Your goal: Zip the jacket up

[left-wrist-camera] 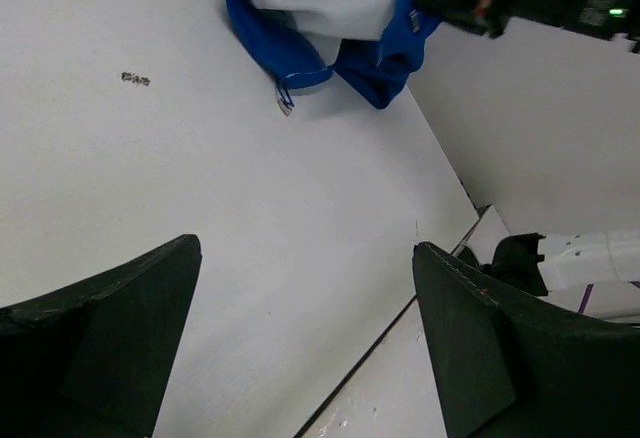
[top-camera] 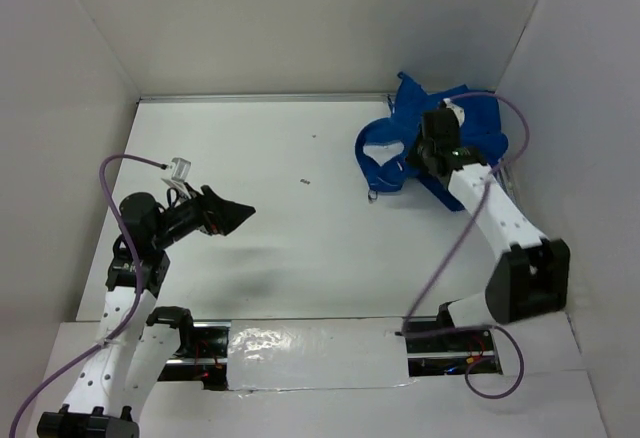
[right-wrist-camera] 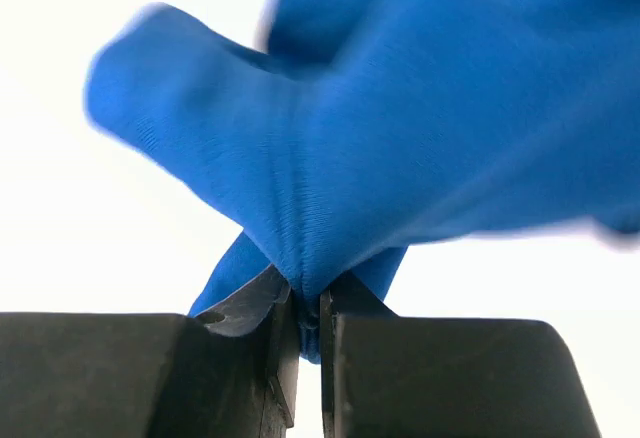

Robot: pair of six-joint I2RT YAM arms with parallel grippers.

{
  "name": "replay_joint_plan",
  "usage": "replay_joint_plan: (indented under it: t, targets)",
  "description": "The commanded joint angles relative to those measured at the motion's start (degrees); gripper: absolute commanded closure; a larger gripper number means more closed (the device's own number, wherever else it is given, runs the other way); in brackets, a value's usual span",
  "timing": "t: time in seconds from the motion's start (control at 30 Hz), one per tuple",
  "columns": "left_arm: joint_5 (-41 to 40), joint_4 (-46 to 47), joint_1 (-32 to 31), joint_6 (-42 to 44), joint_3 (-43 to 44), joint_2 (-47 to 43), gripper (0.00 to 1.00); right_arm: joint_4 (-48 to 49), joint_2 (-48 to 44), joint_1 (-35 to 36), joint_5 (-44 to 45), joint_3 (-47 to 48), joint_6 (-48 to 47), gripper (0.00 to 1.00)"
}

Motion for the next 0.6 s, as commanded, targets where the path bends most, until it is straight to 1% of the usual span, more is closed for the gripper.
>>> replay_joint_plan:
  t: [0.0,0.03,0.07,0.1,0.2,0.23,0.3,0.33,0.37,0.4,0.43,0.47,0.5,0.53,0.57]
  targets:
    - [2.08,1.38,-0.55,0.18,0.87,-0.81,0.01,5.87,-13.72,6.08,-6.13,1.68,-5.42,1.00]
    - [2.96,1.29,-0.55,0.10,1.04,-0.81,0.01,5.34,-15.83,7.76,-5.43,2.47,-6.30,1.00]
    - [3.23,1.03,-0.81,-0.08,1.22,-1.33,0.01,4.73,-20.03,9.43,-4.99,4.83,-7.01,1.00]
    - [3.41,0.77,-0.81,-0.43,1.13,-1.51,0.01,3.33,-21.81,12.93,-4.81,6.33,-9.10,1.00]
    - [3.93,0.59,-0.99,-1.57,1.22,-3.18,0.01,2.17,-27.09,18.40,-2.87,13.71,-11.05,1.00]
    - [4.28,0.59,-1.08,-1.75,1.22,-4.05,0.01,1.91,-28.32,21.55,-3.22,15.73,-12.45,1.00]
    - [5.25,-0.63,-0.99,-2.19,2.18,-5.46,0.01,-0.88,-27.64,25.77,-6.20,24.50,-14.56,1.00]
    - [5.43,-1.17,-1.08,-2.27,2.53,-5.99,0.01,-1.77,-27.11,26.75,-7.08,27.32,-15.01,1.00]
    - [4.99,-1.78,-0.99,-2.54,2.97,-6.69,0.01,-2.65,-26.41,27.72,-10.31,33.62,-15.71,1.00]
    - [4.64,-2.57,-0.99,-2.80,3.41,-7.31,0.01,-3.53,-25.70,28.43,-11.04,36.81,-15.97,1.00]
    - [4.12,-3.27,-0.99,-2.89,4.37,-8.62,0.01,-4.41,-23.96,29.83,-14.18,39.63,-16.67,1.00]
    - [3.59,-4.41,-1.08,-3.06,4.82,-9.33,0.01,-5.03,-23.16,30.27,-16.82,45.57,-17.29,1.00]
    - [2.71,-4.94,-0.99,-3.07,5.17,-9.94,0.01,-5.91,-22.02,30.80,-20.15,48.76,-17.30,1.00]
    - [2.36,-5.21,-1.08,-3.15,5.78,-11.43,0.01,-6.52,-19.92,31.42,-22.10,54.80,-17.64,1.00]
    - [1.31,-6.00,-1.08,-3.50,5.96,-11.97,0.01,-6.79,-18.94,31.60,-23.34,57.21,-17.39,1.00]
